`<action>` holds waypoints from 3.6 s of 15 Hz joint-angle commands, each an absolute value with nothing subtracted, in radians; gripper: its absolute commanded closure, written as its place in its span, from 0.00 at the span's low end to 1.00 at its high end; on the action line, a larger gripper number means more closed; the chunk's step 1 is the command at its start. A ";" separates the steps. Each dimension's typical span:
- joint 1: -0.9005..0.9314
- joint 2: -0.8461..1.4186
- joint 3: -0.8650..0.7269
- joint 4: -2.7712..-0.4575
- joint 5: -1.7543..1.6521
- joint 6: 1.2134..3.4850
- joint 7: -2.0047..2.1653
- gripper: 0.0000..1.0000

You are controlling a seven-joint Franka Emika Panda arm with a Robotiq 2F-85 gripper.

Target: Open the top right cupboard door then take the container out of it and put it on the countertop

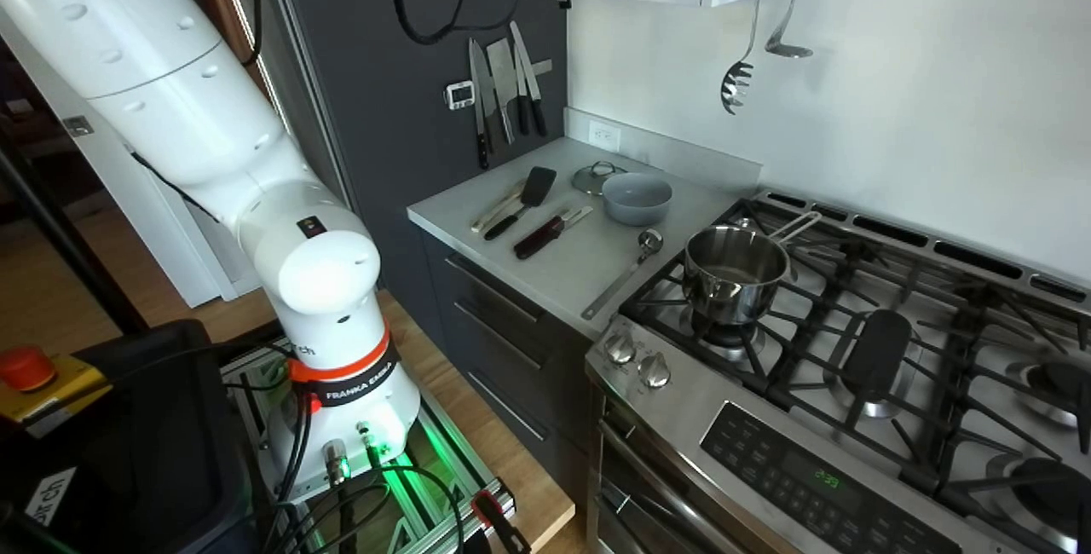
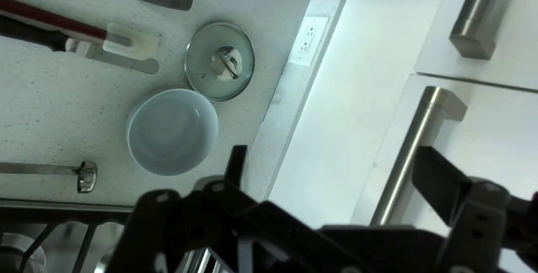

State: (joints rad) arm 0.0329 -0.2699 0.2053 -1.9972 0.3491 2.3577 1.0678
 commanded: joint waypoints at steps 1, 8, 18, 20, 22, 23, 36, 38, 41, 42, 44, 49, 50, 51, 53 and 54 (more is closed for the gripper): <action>0.063 -0.259 0.186 -2.019 0.402 2.441 1.106 0.00; 0.088 -0.221 0.176 -2.020 0.467 2.532 1.120 0.00; 0.081 -0.211 0.171 -2.030 0.431 2.509 1.157 0.00; 0.072 -0.226 0.168 -2.036 0.398 2.456 1.167 0.00; 0.063 -0.238 0.164 -2.039 0.367 2.408 1.185 0.00; 0.058 -0.247 0.161 -2.037 0.345 2.375 1.196 0.00; 0.033 -0.316 0.092 -2.003 0.208 1.993 1.026 0.00; 0.027 -0.333 0.080 -2.017 0.207 1.973 0.962 0.00; 0.018 -0.354 0.061 -2.042 0.213 1.960 0.861 0.00; 0.014 -0.362 0.057 -2.051 0.212 1.962 0.838 0.00; 0.009 -0.381 0.047 -2.077 0.215 1.976 0.776 0.00; 0.017 -0.348 0.080 -1.989 0.251 2.012 0.816 0.00; 0.018 -0.344 0.081 -1.986 0.251 2.013 0.817 0.00; 0.018 -0.342 0.082 -1.985 0.251 2.015 0.817 0.00; 0.018 -0.342 0.082 -1.985 0.251 2.015 0.817 0.00; 0.012 -0.342 0.077 -1.987 0.232 2.003 0.800 0.00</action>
State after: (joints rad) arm 0.0302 -0.3424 0.0731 -1.9870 0.2468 2.0191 0.8201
